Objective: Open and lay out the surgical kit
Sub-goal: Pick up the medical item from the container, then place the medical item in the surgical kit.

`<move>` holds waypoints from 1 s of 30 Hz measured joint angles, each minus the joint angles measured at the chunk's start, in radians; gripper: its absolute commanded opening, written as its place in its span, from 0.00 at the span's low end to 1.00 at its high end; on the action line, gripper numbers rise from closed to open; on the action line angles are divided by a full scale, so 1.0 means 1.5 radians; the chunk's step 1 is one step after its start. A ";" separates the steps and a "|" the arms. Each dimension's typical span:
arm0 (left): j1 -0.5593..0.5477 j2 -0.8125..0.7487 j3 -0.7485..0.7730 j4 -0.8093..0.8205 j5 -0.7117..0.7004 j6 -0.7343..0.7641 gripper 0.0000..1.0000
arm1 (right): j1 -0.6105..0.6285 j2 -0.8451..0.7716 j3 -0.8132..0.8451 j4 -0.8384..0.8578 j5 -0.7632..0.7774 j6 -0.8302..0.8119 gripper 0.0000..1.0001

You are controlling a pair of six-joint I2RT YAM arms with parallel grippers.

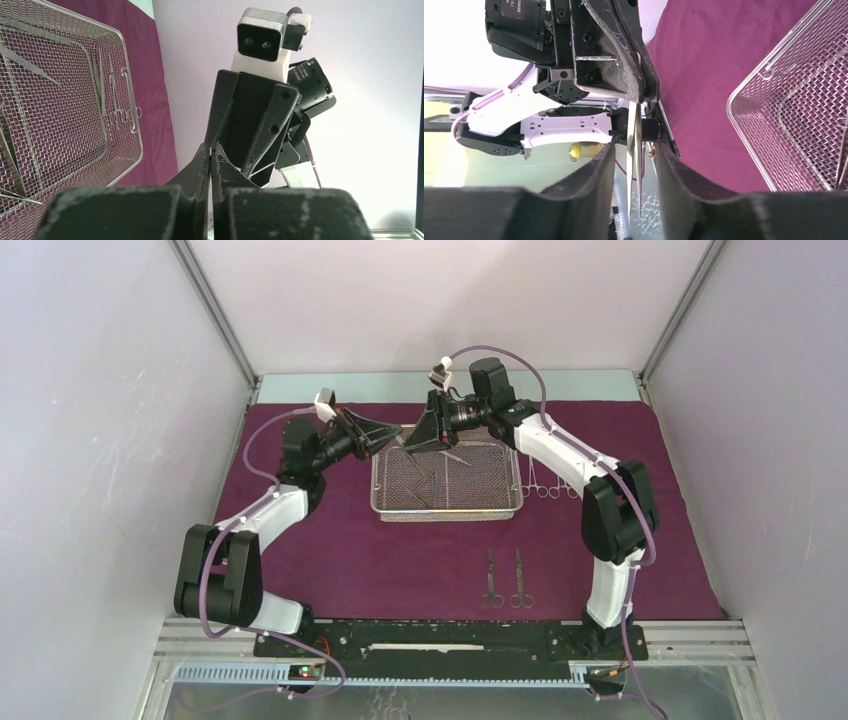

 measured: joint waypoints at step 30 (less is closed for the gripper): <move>0.155 0.027 0.253 -0.791 -0.234 0.636 0.00 | -0.006 -0.188 -0.097 -0.232 0.390 -0.183 0.87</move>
